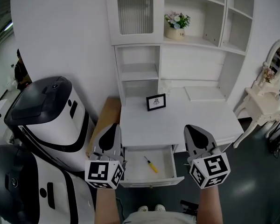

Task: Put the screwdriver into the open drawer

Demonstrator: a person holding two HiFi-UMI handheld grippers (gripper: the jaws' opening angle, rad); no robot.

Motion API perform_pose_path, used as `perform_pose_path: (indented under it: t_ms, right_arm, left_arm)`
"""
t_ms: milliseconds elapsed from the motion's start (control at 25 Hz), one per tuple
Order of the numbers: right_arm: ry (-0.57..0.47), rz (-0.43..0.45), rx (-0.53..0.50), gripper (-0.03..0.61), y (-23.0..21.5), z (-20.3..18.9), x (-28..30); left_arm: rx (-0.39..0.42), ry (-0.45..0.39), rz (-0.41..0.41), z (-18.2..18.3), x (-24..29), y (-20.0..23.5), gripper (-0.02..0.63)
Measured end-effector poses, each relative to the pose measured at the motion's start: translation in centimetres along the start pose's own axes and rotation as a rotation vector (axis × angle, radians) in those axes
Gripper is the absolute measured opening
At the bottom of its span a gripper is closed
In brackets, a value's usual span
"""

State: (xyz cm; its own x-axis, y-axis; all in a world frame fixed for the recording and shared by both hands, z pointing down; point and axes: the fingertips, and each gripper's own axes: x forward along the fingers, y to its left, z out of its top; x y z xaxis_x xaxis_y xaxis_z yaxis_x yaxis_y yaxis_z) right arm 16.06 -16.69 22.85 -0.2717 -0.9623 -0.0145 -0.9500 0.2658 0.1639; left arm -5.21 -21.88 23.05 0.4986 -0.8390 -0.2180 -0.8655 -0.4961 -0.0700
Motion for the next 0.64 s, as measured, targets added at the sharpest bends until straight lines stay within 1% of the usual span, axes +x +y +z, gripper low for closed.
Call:
perform_pose_path:
  t_ms: [160,320,640]
  right_arm:
    - [-0.004,0.007,-0.003,0.006,-0.2,-0.1,0.1]
    - [-0.002,0.011,-0.008,0.006,-0.2,-0.2,0.2]
    - [0.003,-0.009,-0.008,0.006,-0.9,-0.6,-0.2]
  left_arm:
    - [0.031,0.008,0.010,0.0,0.1,-0.1,0.009]
    - [0.091,0.028,0.029,0.0,0.2,-0.2,0.009]
    - [0.106,0.019,0.004,0.5,0.5,-1.2,0.009]
